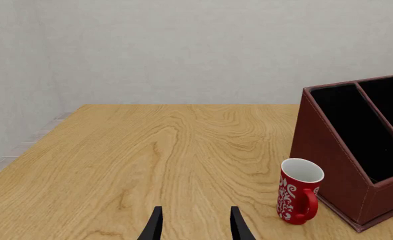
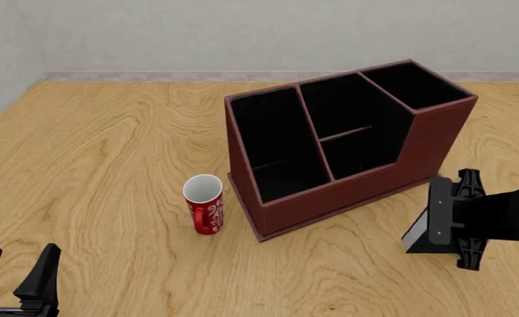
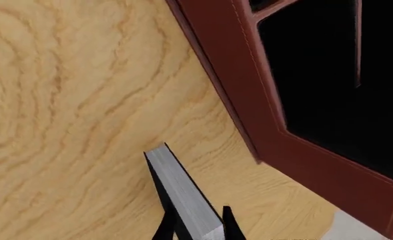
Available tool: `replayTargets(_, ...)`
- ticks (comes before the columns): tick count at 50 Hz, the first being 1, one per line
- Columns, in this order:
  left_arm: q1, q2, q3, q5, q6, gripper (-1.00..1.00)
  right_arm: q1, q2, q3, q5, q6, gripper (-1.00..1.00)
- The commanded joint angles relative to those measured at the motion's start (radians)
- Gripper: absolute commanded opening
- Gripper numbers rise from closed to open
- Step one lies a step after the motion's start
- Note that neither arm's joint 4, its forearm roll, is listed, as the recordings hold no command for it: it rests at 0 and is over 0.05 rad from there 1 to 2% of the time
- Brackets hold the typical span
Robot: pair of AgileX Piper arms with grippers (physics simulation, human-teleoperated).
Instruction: Pick up the book and place it in the left compartment of the caddy.
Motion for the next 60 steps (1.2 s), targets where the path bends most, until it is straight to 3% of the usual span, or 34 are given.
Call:
replayTargets(1, 0.0, 0.0, 0.0, 0.0, 0.0, 1.0, -0.002, -0.017, 0.006, 0.041, 0.028, -1.0)
replayTargets(28, 0.0, 0.0, 0.0, 0.0, 0.0, 1.0, -0.031, -0.267, -0.047, 0.288, -0.023, -1.0)
replayTargets(35, 0.0, 0.0, 0.0, 0.0, 0.0, 1.0, 0.008, -0.349, -0.06, 0.376, 0.012, -1.0)
replayTargets(36, 0.0, 0.0, 0.0, 0.0, 0.0, 1.0, -0.003, -0.376, -0.045, 0.391, -0.012, -1.0)
replayTargets(39, 0.0, 0.0, 0.0, 0.0, 0.0, 1.0, 0.006, -0.412, -0.058, 0.426, -0.001, -1.0)
replayTargets(42, 0.0, 0.0, 0.0, 0.0, 0.0, 1.0, 0.049, -0.439, -0.088, 0.472, 0.044, -1.0)
replayTargets(43, 0.0, 0.0, 0.0, 0.0, 0.0, 1.0, 0.045, -0.465, -0.08, 0.492, 0.03, -1.0)
replayTargets(45, 0.0, 0.0, 0.0, 0.0, 0.0, 1.0, 0.114, -0.467, -0.125, 0.533, 0.106, -1.0)
replayTargets(50, 0.0, 0.0, 0.0, 0.0, 0.0, 1.0, 0.144, -0.495, -0.159, 0.582, 0.145, -1.0)
replayTargets(52, 0.0, 0.0, 0.0, 0.0, 0.0, 1.0, 0.192, -0.493, -0.204, 0.614, 0.217, -1.0)
replayTargets(54, 0.0, 0.0, 0.0, 0.0, 0.0, 1.0, 0.2, -0.501, -0.224, 0.637, 0.24, -1.0)
replayTargets(55, 0.0, 0.0, 0.0, 0.0, 0.0, 1.0, 0.218, -0.499, -0.248, 0.649, 0.277, -1.0)
replayTargets(58, 0.0, 0.0, 0.0, 0.0, 0.0, 1.0, 0.226, -0.514, -0.261, 0.657, 0.292, -1.0)
replayTargets(60, 0.0, 0.0, 0.0, 0.0, 0.0, 1.0, 0.251, -0.522, -0.291, 0.66, 0.342, -1.0)
